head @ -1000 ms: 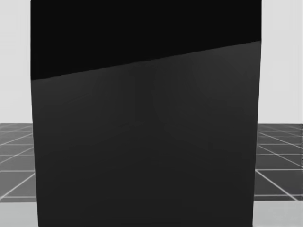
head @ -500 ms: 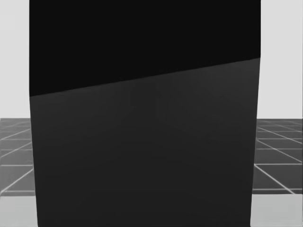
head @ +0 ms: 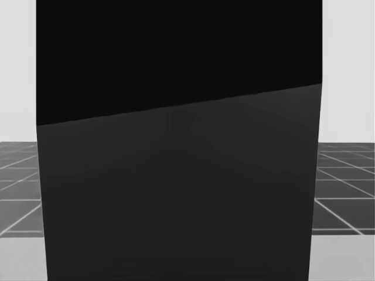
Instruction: Reach around the screen and pick up the object behind it.
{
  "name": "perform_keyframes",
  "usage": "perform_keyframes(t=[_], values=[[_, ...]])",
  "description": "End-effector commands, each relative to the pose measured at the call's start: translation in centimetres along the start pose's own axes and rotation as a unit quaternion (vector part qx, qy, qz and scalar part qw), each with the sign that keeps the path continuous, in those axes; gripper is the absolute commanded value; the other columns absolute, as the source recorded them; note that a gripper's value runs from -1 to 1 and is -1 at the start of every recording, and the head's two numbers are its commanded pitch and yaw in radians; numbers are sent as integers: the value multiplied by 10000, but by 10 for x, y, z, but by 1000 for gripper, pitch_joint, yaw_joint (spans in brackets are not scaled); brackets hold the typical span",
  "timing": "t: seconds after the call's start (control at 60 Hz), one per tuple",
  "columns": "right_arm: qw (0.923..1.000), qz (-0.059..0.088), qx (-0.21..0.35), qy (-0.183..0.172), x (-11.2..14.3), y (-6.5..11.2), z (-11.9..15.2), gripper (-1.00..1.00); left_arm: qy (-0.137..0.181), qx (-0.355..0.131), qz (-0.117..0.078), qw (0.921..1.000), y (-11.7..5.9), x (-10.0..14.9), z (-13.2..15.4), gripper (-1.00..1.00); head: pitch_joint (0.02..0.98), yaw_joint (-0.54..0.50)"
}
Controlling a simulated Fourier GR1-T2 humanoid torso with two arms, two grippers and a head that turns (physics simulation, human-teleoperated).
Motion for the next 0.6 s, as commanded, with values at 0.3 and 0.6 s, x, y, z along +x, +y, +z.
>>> perform_keyframes(t=[0.3, 0.6], values=[[9993, 188, 167, 293, -7, -2, -40, -1000, 50, -685, -318, 9971, -15, -1, 1, -1000, 149, -15], [9988, 252, 182, 382, -13, -7, -54, -1000, 130, -705, -408, 9966, -20, -3, 1, -1000, 152, -16]])
